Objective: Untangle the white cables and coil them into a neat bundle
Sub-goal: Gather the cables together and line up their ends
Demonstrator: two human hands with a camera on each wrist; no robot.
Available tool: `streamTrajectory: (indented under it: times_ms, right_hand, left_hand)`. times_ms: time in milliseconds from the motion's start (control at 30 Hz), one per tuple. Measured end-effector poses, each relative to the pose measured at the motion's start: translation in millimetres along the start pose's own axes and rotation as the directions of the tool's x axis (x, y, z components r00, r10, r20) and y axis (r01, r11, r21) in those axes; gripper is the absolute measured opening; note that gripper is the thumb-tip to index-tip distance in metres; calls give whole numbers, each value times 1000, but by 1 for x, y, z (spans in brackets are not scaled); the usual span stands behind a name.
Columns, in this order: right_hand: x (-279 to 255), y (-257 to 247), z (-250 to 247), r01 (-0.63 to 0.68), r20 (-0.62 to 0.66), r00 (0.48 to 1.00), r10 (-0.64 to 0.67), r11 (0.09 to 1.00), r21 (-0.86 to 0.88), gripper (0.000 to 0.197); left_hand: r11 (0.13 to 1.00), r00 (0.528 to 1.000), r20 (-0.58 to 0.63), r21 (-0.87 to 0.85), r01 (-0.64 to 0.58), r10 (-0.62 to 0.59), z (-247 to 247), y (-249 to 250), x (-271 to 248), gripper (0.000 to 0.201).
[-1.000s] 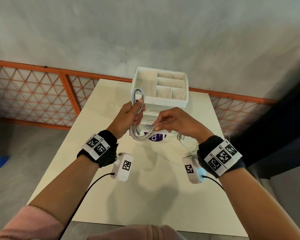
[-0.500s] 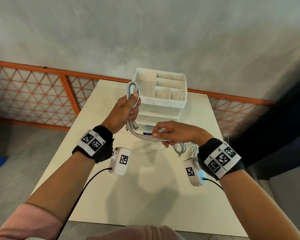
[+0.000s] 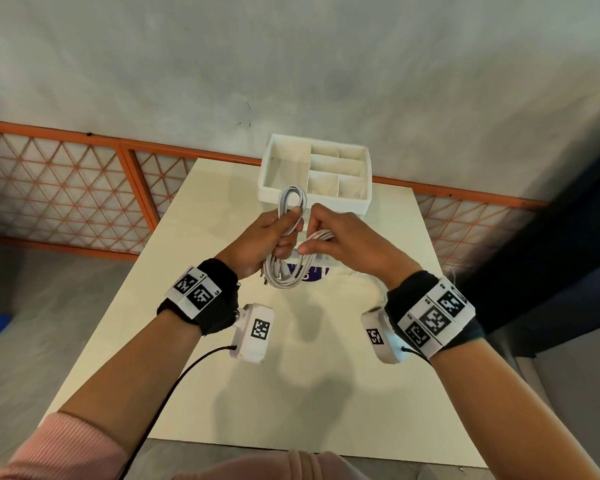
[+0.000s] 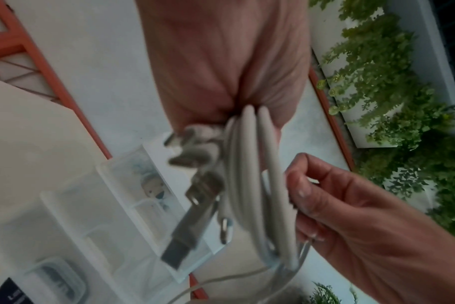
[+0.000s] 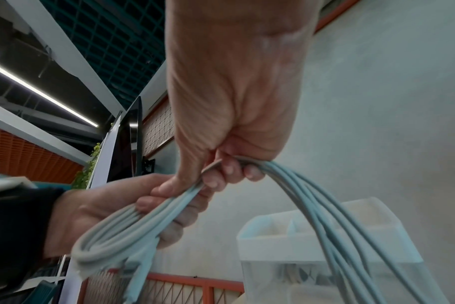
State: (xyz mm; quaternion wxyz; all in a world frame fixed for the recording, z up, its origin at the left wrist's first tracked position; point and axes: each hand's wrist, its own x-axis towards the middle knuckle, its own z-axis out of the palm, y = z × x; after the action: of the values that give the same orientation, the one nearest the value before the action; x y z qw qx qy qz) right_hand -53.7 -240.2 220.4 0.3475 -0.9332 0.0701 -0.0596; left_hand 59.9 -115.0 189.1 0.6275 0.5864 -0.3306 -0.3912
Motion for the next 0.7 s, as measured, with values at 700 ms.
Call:
streamTrajectory:
  times_ms: [700]
  right_hand:
    - [-10,-22,16,192,-66,977,-201,974,-120,41]
  left_hand:
    - [993,996,20,81,89,-90,18,-2,-17,51]
